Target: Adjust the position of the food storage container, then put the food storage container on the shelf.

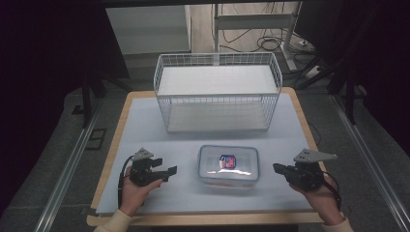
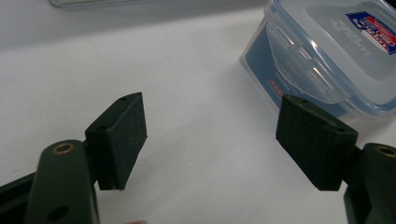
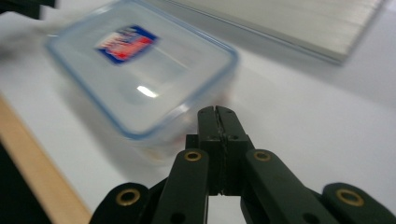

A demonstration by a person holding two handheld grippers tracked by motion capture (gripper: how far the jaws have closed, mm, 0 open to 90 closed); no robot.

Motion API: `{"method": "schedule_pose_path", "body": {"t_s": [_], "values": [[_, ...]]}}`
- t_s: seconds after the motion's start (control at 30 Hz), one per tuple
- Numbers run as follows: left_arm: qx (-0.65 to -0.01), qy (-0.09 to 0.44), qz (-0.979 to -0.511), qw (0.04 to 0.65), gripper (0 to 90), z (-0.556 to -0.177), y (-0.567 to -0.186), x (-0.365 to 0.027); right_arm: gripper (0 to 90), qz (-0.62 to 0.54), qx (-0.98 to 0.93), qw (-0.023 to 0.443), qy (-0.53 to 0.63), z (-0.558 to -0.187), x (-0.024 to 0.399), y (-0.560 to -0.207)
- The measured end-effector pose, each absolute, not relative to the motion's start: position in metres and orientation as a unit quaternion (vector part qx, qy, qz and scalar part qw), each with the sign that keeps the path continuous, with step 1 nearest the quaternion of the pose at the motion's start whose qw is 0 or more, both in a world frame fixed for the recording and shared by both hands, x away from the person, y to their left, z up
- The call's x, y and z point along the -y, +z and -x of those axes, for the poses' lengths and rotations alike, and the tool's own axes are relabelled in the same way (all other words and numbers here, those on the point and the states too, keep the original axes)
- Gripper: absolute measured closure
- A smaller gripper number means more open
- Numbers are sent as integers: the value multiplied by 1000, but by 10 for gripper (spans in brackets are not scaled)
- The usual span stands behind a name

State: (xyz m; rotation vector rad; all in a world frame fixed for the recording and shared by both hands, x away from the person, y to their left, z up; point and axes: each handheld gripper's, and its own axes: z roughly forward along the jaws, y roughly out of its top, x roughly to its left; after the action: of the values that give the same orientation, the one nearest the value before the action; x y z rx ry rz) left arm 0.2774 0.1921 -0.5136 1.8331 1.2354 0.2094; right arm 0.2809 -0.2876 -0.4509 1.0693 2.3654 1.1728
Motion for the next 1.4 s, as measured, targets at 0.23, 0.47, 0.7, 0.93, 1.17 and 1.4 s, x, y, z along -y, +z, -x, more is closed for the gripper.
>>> {"method": "schedule_pose_path", "body": {"t_s": [0.23, 0.47, 0.7, 0.93, 1.17, 1.4], "values": [[-498, 80, -738, 448, 241, -277, -512, -192, 899, -388, -823, 133, 392, -293, 291, -467], [-498, 76, -737, 451, 241, -277, -512, -192, 895, -390, -825, 130, 387, -294, 291, -470], [-494, 69, -737, 457, 233, -278, -510, -191, 811, -392, -822, 129, 393, -296, 293, -471], [-498, 48, -728, 469, 162, -286, -504, -184, 383, -409, -793, 92, 443, -298, 301, -472], [-492, 21, -726, 479, 145, -296, -495, -173, 289, -421, -773, 59, 472, -302, 301, -470], [-486, -14, -729, 482, 136, -317, -490, -152, 262, -414, -779, 49, 469, -303, 294, -472]]}}
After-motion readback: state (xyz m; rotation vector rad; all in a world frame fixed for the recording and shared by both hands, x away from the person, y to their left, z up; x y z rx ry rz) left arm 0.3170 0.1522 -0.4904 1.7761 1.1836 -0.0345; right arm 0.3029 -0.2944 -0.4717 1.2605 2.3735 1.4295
